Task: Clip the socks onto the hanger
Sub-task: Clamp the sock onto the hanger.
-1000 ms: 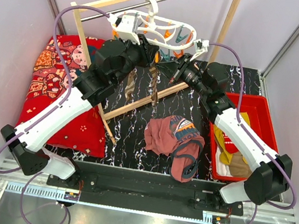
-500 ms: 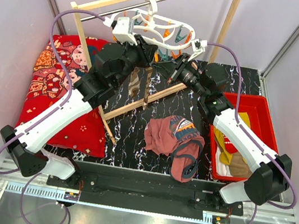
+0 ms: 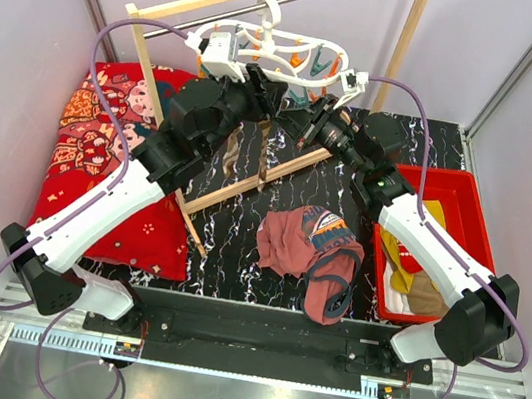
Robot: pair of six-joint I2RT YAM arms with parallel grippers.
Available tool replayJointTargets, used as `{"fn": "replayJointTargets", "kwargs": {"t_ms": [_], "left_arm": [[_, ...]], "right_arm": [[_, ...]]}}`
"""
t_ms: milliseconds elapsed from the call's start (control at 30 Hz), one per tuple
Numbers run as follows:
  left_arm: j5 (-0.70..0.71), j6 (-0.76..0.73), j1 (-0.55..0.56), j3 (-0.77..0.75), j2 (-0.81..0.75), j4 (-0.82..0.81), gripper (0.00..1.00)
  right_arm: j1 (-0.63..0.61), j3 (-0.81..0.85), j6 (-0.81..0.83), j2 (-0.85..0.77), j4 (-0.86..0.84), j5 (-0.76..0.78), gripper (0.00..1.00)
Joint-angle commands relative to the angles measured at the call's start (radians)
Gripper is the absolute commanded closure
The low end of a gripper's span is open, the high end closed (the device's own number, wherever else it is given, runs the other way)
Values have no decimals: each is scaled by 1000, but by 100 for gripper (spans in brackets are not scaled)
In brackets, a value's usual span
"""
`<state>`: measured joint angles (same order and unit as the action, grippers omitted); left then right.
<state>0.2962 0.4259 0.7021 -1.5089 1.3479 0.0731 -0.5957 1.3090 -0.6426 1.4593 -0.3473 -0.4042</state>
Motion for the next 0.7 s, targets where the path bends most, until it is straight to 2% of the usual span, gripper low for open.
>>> {"fn": "replayJointTargets", "kwargs": {"t_ms": [0, 33, 133, 233, 400, 667], "left_arm": [[-5, -9, 5, 6, -47, -55, 44], [0, -13, 5, 4, -47, -55, 43], [7, -25, 5, 0, -44, -50, 44], [18, -39, 5, -7, -38, -42, 52], [34, -58, 4, -20, -27, -35, 53], [46, -65, -1, -28, -26, -27, 53]], "right_arm": [[-9, 49, 32, -20, -58, 24, 80], [-9, 47, 37, -23, -58, 24, 73], [-9, 30, 55, -39, -48, 27, 66], [-10, -5, 90, -71, -26, 45, 56], [-9, -82, 190, -140, 24, 133, 42], [-3, -142, 296, -192, 50, 200, 34]]}}
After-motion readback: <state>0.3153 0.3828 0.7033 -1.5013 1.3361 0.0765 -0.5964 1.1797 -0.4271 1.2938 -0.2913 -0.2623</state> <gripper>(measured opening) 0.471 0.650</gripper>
